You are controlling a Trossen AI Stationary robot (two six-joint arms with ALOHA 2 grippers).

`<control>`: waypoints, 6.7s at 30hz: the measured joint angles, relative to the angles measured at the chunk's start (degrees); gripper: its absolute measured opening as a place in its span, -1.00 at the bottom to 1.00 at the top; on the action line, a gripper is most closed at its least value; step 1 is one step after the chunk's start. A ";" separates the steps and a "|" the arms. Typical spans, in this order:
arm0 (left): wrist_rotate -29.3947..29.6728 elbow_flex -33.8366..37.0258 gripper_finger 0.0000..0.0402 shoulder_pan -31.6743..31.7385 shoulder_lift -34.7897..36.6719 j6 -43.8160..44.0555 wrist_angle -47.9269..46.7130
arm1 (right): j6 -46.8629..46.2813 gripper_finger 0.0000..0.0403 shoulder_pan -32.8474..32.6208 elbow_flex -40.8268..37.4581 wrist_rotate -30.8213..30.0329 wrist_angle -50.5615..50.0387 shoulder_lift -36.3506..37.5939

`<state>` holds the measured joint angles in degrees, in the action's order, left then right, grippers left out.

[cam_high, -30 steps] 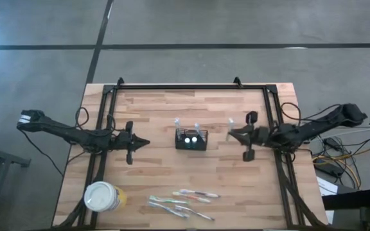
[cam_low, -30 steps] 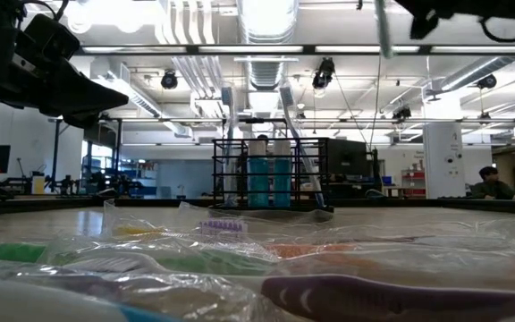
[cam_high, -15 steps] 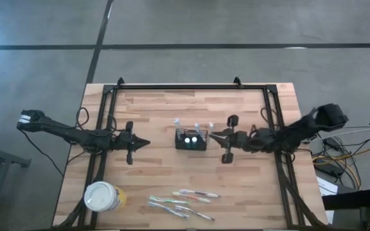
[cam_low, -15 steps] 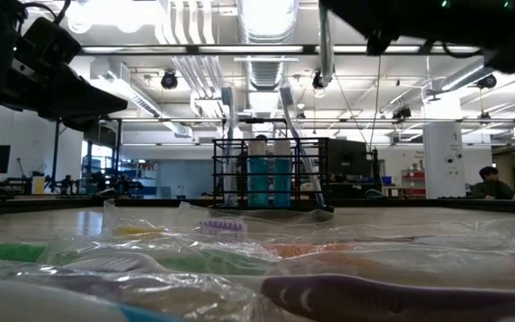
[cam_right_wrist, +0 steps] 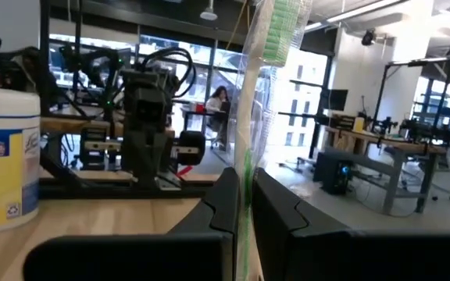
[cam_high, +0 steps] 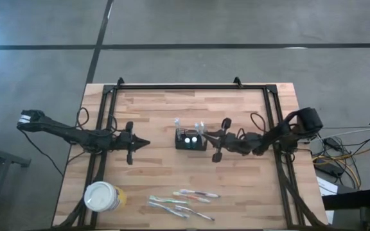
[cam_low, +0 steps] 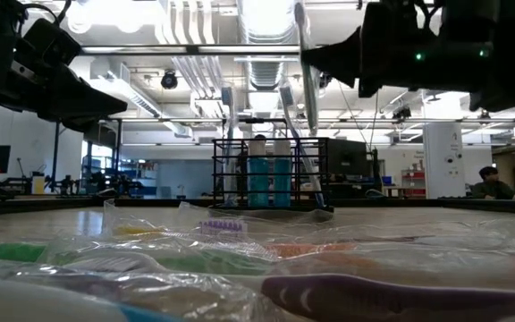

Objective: Pick & Place toothbrushing station
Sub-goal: Put the top green toothbrush into the wire organizer, then put the green toothbrush into the wire organizer

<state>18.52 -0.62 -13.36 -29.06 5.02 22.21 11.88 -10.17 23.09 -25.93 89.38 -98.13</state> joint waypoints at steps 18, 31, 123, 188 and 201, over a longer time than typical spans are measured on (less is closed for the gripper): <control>0.00 0.01 -0.96 0.00 -0.02 0.00 -0.37 | -1.53 -0.92 0.11 0.98 -2.78 0.42 -8.24; 0.00 0.02 -0.96 0.00 -0.02 0.01 -0.41 | -1.72 -0.92 0.07 1.96 -2.78 -0.50 -10.43; -0.88 0.02 -0.96 0.00 0.00 1.68 -0.37 | -14.85 -0.27 -2.78 12.31 -3.97 -40.31 7.40; -9.59 -57.18 -0.36 -22.63 -55.79 13.35 -46.73 | -22.44 -0.96 -4.44 -17.11 4.57 -59.32 69.16; -4.34 -51.68 -0.22 -25.07 -52.46 18.80 -39.07 | -26.19 -0.96 -7.16 -5.90 8.44 -63.79 47.40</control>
<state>14.18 -52.30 -38.43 -81.52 23.82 -16.85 -14.31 -17.33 17.19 -17.50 25.58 -50.74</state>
